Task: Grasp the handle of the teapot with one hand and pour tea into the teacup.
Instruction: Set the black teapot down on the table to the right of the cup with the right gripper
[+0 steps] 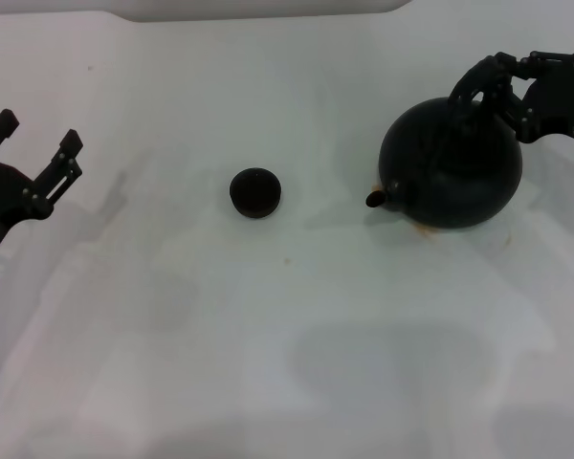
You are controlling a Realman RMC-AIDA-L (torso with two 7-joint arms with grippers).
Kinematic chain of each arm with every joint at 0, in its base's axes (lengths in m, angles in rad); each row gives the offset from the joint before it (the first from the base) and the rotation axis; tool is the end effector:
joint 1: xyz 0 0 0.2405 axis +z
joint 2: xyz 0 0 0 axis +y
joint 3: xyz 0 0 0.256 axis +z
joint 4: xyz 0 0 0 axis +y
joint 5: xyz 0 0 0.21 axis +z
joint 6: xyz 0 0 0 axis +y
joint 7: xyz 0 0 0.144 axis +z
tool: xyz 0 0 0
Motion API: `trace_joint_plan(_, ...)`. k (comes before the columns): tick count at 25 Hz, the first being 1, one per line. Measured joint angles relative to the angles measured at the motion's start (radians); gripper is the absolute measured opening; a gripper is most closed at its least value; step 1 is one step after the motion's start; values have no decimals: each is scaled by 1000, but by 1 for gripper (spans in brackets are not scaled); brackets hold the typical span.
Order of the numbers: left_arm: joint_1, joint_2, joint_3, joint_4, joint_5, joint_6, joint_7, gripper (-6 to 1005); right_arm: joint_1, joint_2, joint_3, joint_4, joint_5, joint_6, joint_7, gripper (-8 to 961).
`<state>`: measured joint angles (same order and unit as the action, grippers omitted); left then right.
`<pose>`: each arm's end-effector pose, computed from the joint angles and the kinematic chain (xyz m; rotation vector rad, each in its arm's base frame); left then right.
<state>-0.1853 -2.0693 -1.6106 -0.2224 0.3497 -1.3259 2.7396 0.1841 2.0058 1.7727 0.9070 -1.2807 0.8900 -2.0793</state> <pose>-0.3493 0.2525 -0.0179 -1.8566 -0.5097 -0.7799 0.2987 0.3331 0.0166 -2.2718 0.3498 0.4381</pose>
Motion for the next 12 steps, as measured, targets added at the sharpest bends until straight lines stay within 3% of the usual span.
trace_joint_plan(12,-3,0,0,0,0,1,0,817,5,-4,33,-29,0,53,2,320)
